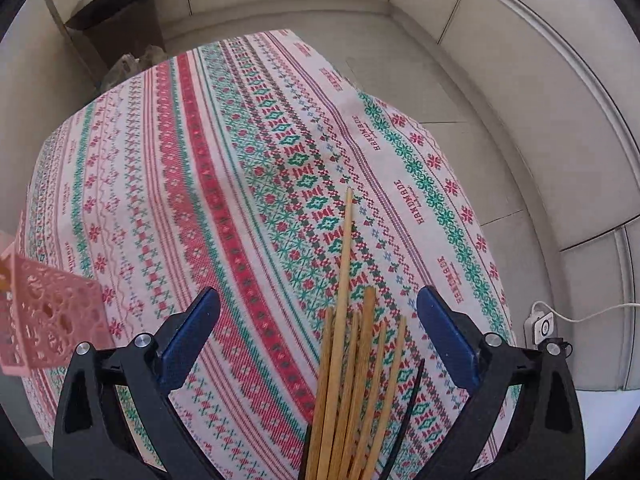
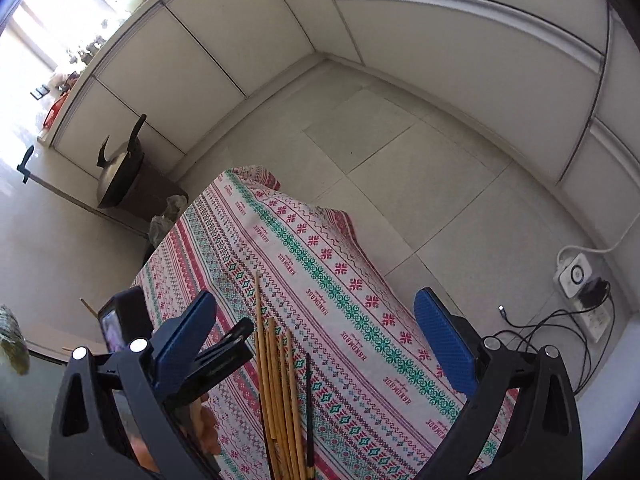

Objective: Organize utensils
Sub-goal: 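Move both grippers back to the chopstick bundle and grasp one with the left, then carry the chopstick toward the pink holder with the left gripper while the right grasps another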

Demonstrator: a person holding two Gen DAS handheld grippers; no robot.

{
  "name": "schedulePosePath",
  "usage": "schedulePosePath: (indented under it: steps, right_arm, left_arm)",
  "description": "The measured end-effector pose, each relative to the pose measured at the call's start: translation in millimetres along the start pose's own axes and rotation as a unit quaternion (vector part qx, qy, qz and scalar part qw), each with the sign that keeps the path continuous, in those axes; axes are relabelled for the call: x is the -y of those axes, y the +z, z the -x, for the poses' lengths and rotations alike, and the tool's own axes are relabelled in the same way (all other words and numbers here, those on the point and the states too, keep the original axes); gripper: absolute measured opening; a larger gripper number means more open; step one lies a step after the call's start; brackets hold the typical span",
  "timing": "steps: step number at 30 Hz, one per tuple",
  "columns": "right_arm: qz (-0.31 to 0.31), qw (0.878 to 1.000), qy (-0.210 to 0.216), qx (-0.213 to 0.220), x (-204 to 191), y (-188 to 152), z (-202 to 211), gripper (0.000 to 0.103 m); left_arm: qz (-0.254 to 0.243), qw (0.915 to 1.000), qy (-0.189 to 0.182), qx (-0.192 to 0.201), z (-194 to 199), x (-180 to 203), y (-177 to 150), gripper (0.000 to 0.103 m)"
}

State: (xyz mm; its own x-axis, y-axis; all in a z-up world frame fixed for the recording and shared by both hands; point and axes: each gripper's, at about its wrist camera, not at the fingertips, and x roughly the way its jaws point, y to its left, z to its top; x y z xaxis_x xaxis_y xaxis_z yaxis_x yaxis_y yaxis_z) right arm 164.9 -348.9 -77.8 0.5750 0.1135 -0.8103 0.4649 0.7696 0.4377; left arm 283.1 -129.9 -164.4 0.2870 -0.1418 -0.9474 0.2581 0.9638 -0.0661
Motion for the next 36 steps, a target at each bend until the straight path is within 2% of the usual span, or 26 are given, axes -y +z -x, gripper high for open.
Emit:
schedulePosePath:
  steps: [4, 7, 9, 10, 11, 13, 14, 15, 16, 21, 24, 31, 36]
  right_arm:
    - [-0.049, 0.999, -0.002, -0.010, 21, 8, -6, 0.096]
    - [-0.076, 0.997, 0.013, -0.024, 30, 11, -10, 0.096]
    - [-0.083, 0.996, 0.013, -0.027, 33, 12, -12, 0.096]
    - [-0.085, 0.996, 0.015, -0.030, 35, 13, -13, 0.096]
    - [-0.087, 0.995, 0.020, -0.034, 35, 13, -14, 0.096]
    - [-0.091, 0.995, 0.030, -0.042, 36, 13, -15, 0.096]
    - [-0.092, 0.994, 0.031, -0.044, 36, 13, -16, 0.096]
    - [-0.090, 0.994, 0.032, -0.047, 36, 12, -17, 0.096]
    - [-0.088, 0.994, 0.032, -0.051, 35, 12, -19, 0.096]
    - [-0.073, 0.995, 0.023, -0.063, 27, 7, -28, 0.096]
    - [-0.051, 0.996, 0.013, -0.074, 18, 1, -38, 0.096]
    - [0.007, 0.990, -0.009, -0.138, -11, -30, -84, 0.096]
    - [-0.011, 0.984, 0.023, -0.178, -15, -50, -112, 0.095]
  left_arm:
    - [0.004, 0.9998, 0.009, -0.017, -25, 9, 22, 0.091]
    - [0.011, 0.9996, 0.015, -0.021, -38, 11, 34, 0.081]
    - [0.016, 0.9992, 0.009, -0.036, -47, 12, 41, 0.059]
    - [0.014, 0.9990, 0.011, -0.041, -52, 14, 43, 0.057]
    - [0.007, 0.9993, 0.022, -0.030, -52, 17, 44, 0.052]
    - [-0.003, 0.9995, 0.025, -0.018, -52, 21, 47, 0.036]
    - [-0.005, 0.9995, 0.028, -0.016, -52, 23, 48, 0.020]
    - [-0.007, 0.9995, 0.029, -0.015, -52, 24, 48, 0.008]
    - [-0.009, 0.9995, 0.028, -0.013, -52, 24, 47, 0.005]
    - [-0.017, 0.9992, 0.032, 0.015, -36, 17, 22, 0.004]
    - [-0.010, 0.9991, 0.016, 0.039, -14, 3, 12, 0.004]
    - [-0.009, 0.9929, -0.018, 0.117, 83, -17, -38, 0.004]
    - [-0.011, 0.9847, -0.037, 0.170, 146, -39, -89, 0.004]
